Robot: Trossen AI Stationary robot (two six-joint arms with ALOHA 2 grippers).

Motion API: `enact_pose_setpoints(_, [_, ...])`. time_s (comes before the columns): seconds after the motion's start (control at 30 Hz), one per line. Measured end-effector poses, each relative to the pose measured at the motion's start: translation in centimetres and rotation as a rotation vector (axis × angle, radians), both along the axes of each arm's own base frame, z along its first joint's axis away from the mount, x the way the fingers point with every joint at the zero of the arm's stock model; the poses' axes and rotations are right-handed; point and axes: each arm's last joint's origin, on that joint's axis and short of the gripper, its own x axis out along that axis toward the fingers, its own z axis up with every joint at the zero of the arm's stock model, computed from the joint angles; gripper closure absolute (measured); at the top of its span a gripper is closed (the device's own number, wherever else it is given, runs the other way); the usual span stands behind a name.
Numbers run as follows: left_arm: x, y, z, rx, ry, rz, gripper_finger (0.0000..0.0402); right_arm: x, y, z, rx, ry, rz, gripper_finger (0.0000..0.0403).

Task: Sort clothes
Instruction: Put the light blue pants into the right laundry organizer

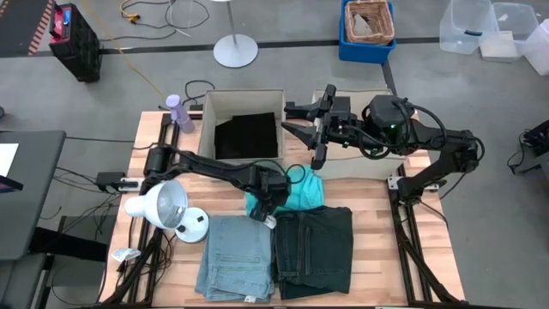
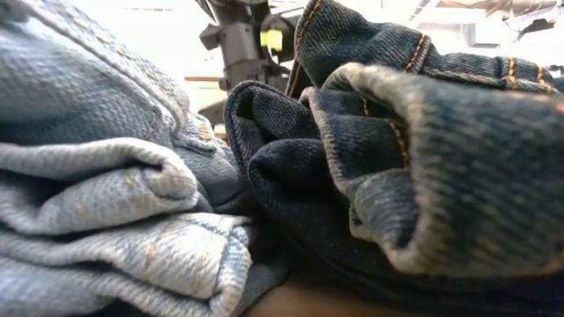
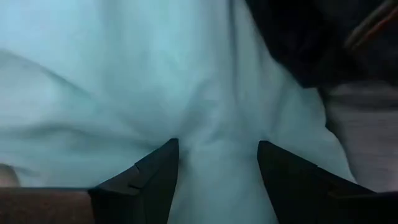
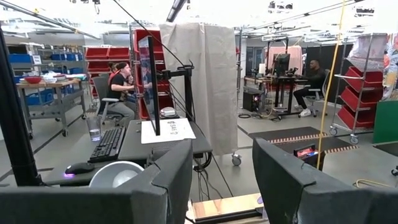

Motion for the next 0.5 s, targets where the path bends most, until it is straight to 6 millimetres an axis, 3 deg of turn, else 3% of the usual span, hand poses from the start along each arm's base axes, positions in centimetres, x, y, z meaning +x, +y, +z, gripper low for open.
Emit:
enact_pose_setpoints(0.1, [0.3, -0.3, -1.2, 0.003, 0.026, 0.04, 0.0185, 0.0, 0.0, -0.1, 0.0, 0.006, 0.0, 0.0223])
enact_pose_setpoints(0.33, [0.4, -0.7, -1.8, 0.003, 0.033, 0.057, 0.019, 0.0, 0.0, -0.1, 0.002, 0.008, 0.0, 0.0223])
enact_pose_setpoints(0.5, [0.4, -0.6, -1.8, 0.003, 0.033, 0.06, 0.0237, 0.0, 0.0, -0.1, 0.002, 0.009, 0.0, 0.0223])
